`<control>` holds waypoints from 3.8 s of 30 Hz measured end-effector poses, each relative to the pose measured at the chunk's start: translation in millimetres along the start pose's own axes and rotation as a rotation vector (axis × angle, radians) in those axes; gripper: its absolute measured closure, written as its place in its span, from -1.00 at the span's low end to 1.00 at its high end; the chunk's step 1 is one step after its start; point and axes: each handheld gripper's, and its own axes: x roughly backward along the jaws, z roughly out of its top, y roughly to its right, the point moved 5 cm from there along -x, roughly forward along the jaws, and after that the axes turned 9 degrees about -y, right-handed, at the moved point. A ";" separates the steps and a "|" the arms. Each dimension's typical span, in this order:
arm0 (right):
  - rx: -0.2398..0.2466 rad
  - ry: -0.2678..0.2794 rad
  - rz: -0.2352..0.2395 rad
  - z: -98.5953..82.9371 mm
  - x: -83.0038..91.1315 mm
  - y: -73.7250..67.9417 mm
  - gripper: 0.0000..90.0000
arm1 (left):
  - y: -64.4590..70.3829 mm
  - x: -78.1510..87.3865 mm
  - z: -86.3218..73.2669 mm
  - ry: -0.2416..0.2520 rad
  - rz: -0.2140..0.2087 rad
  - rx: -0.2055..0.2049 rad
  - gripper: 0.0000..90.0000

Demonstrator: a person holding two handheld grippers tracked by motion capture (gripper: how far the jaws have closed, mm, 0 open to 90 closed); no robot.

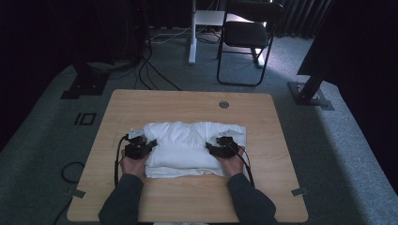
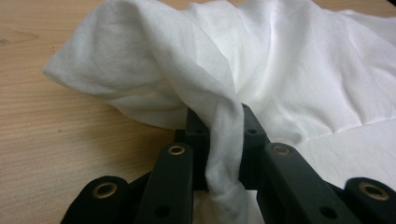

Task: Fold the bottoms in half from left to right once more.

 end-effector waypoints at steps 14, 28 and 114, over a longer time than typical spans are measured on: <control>0.114 0.055 -0.031 16.8 35.7 -19.1 -0.17 | 1.1 2.9 5.2 0.009 -0.008 0.001 0.79; 0.253 0.005 -0.015 22.1 29.7 -54.4 -0.20 | -2.0 19.0 20.0 0.048 -0.003 -0.004 0.79; 0.294 -0.135 0.071 -3.5 -10.9 -46.8 -0.11 | 145.5 24.5 79.3 0.112 -0.166 -0.329 0.79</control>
